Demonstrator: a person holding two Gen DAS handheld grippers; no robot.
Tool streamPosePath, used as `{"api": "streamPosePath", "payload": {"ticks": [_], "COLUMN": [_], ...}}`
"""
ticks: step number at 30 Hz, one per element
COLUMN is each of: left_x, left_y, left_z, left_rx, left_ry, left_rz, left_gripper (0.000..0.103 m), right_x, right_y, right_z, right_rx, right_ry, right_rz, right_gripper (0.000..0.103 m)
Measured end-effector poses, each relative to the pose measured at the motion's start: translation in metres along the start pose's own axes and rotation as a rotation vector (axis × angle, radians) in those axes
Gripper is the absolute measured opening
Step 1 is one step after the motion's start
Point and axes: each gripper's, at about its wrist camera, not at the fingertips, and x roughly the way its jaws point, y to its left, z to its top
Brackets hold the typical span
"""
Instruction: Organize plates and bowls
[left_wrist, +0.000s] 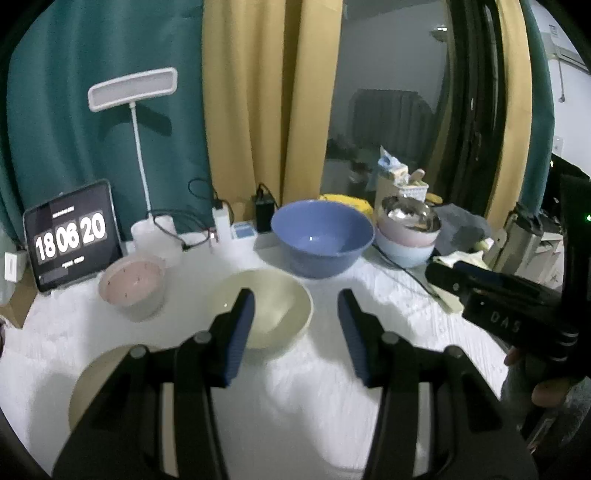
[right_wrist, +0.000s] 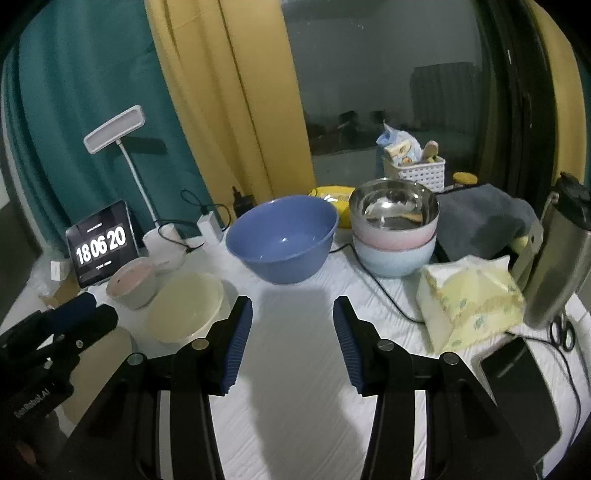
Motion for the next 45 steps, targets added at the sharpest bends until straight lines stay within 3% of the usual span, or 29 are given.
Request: {"api": "streamPosePath", "payload": {"ticks": [11, 24, 33, 41, 45], "left_x": [0.033, 0.09, 0.103, 0.109, 0.112], "left_y": [0.003, 0.018, 0.028, 0.028, 0.025], "left_z": [0.02, 0.024, 0.023, 0.02, 0.02], "left_rx": [-0.01, -0.05, -0.077, -0.083, -0.076], "left_ry": [-0.026, 0.014, 0.013, 0.019, 0.024], "left_rz": [-0.015, -0.038, -0.039, -0.039, -0.033], "left_gripper": [0.049, 0.049, 0.049, 0.049, 0.049], "right_x": [0.032, 0.115, 0.164, 0.183, 0.19], "right_y": [-0.011, -0.011, -0.017, -0.015, -0.017], "right_z": [0.023, 0.039, 0.045, 0.037, 0.03], "right_rx": [-0.001, 0.057, 0.112, 0.088, 0.082], "right_ry": [-0.002, 0.062, 0.118, 0.158, 0.198], "right_rz": [-0.015, -0.051, -0.092, -0.096, -0.125], "right_gripper": [0.048, 0.048, 0.048, 0.048, 0.021]}}
